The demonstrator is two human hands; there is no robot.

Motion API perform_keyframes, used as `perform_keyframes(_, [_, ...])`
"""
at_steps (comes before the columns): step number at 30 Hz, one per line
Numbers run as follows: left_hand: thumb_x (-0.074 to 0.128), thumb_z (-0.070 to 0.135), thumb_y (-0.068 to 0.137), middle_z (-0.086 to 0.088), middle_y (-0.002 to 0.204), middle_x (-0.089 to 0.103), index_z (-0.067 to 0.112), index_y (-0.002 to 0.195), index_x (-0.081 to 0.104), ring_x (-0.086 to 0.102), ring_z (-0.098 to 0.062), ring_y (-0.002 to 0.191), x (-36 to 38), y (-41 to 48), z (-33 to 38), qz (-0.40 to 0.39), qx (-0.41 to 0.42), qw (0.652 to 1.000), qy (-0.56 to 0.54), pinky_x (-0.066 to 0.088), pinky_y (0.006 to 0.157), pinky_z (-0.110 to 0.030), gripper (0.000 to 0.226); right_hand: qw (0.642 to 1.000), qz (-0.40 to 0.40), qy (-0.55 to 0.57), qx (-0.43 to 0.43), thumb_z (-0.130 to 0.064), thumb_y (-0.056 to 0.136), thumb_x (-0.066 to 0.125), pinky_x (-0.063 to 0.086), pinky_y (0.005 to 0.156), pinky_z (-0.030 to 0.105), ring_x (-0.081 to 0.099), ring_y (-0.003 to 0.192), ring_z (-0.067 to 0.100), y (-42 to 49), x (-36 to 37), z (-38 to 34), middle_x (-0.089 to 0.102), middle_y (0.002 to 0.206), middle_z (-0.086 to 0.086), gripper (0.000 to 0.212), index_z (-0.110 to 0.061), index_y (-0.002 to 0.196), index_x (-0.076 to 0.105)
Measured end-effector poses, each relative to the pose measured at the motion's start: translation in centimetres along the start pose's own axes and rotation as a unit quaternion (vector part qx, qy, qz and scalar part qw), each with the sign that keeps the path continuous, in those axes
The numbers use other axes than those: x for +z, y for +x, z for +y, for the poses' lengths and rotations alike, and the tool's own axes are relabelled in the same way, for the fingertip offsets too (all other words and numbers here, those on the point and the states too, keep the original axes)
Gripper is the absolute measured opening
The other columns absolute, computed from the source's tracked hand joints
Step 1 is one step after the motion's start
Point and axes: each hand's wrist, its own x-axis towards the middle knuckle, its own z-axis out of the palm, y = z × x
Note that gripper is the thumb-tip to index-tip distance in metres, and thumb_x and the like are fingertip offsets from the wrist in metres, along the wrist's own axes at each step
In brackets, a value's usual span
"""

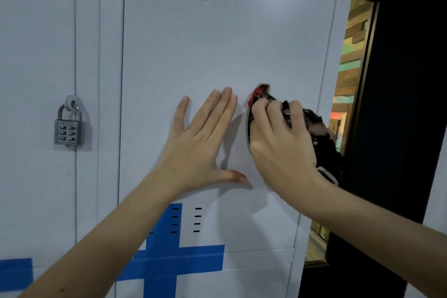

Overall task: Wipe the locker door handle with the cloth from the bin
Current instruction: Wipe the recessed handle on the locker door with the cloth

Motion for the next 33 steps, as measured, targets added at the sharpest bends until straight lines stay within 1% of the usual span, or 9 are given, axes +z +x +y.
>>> perform_keyframes(4, [0.031,0.090,0.059,-0.009,0.155,0.009,0.005,0.146,0.006,0.007,-0.018,0.143,0.1,0.0,0.0,0.005,0.002,1.000,-0.005,0.001,0.112,-0.053,0.124,0.999,-0.027,0.004,-0.026,-0.001,0.087,-0.003,0.030,0.086,0.046,0.050,0.085,0.032,-1.8,-1.0,-0.6,0.054,0.100,0.019,0.070,0.003,0.083,0.067])
perform_keyframes(7, [0.033,0.091,0.058,-0.009,0.155,0.012,0.004,0.145,0.010,0.009,-0.019,0.143,0.2,0.0,0.0,0.005,0.003,1.000,-0.001,0.002,0.112,-0.054,0.126,0.998,0.005,0.065,0.004,-0.012,0.089,-0.020,0.031,0.083,0.046,0.052,0.075,0.030,-2.0,-1.1,-0.3,0.056,0.088,0.015,0.084,-0.001,0.071,0.061])
perform_keyframes(12, [0.032,0.090,0.058,-0.009,0.155,0.010,0.004,0.146,0.006,0.006,-0.018,0.143,0.0,0.0,0.0,-0.006,0.002,1.000,0.001,-0.001,0.112,-0.052,0.125,0.994,0.091,0.053,0.031,0.000,0.088,0.020,0.032,0.083,0.045,0.053,0.074,0.028,-0.2,0.0,1.0,0.057,0.090,0.013,0.040,-0.004,0.075,0.058])
perform_keyframes(14, [0.032,0.090,0.058,-0.007,0.156,0.008,0.006,0.146,0.003,0.003,-0.016,0.143,-0.1,0.0,0.0,-0.011,-0.001,1.000,-0.002,-0.003,0.112,-0.051,0.125,0.993,0.108,0.038,0.028,0.000,0.086,0.026,0.031,0.084,0.045,0.053,0.075,0.028,1.4,0.3,2.0,0.058,0.093,0.014,0.033,-0.005,0.076,0.057])
perform_keyframes(19, [0.031,0.090,0.057,-0.007,0.156,0.007,0.007,0.146,0.003,0.002,-0.016,0.143,-0.1,0.0,0.0,-0.012,-0.004,1.000,-0.004,-0.006,0.112,-0.049,0.125,0.991,0.130,-0.002,0.005,0.003,0.085,0.029,0.033,0.084,0.045,0.053,0.077,0.028,1.8,1.0,1.7,0.060,0.095,0.013,0.033,-0.004,0.078,0.061])
perform_keyframes(25, [0.030,0.090,0.060,-0.010,0.155,0.012,0.004,0.146,0.008,0.008,-0.018,0.143,-0.1,0.0,0.0,-0.006,0.000,1.000,-0.001,-0.001,0.112,-0.051,0.123,0.993,0.114,0.034,-0.016,0.002,0.084,0.031,0.033,0.083,0.045,0.053,0.077,0.028,-1.3,1.1,-0.2,0.060,0.092,0.012,0.032,-0.004,0.072,0.060])
perform_keyframes(28, [0.029,0.090,0.059,-0.010,0.155,0.013,0.004,0.146,0.009,0.008,-0.018,0.143,-0.1,0.0,0.1,-0.005,-0.002,1.000,0.000,-0.002,0.112,-0.051,0.124,0.991,0.082,0.105,0.024,0.003,0.079,0.029,0.030,0.081,0.044,0.052,0.076,0.029,-2.0,0.9,-0.2,0.057,0.090,0.012,0.031,-0.005,0.072,0.058])
perform_keyframes(31, [0.029,0.091,0.057,-0.008,0.155,0.010,0.007,0.146,0.006,0.006,-0.017,0.143,-0.2,0.1,0.1,-0.009,-0.003,1.000,-0.003,-0.004,0.111,-0.050,0.125,0.974,0.024,0.219,0.059,0.002,0.065,0.046,0.024,0.078,0.043,0.047,0.085,0.029,-2.4,1.2,0.0,0.054,0.097,0.015,0.023,-0.005,0.079,0.063])
perform_keyframes(33, [0.026,0.092,0.057,-0.006,0.156,0.009,0.008,0.146,0.003,0.005,-0.017,0.143,-0.2,0.1,0.1,-0.013,-0.005,1.000,-0.003,-0.004,0.112,-0.050,0.125,0.955,0.005,0.285,0.087,0.003,0.061,0.045,0.021,0.079,0.039,0.040,0.090,0.027,-2.7,1.5,0.1,0.049,0.100,0.015,0.032,-0.006,0.084,0.065])
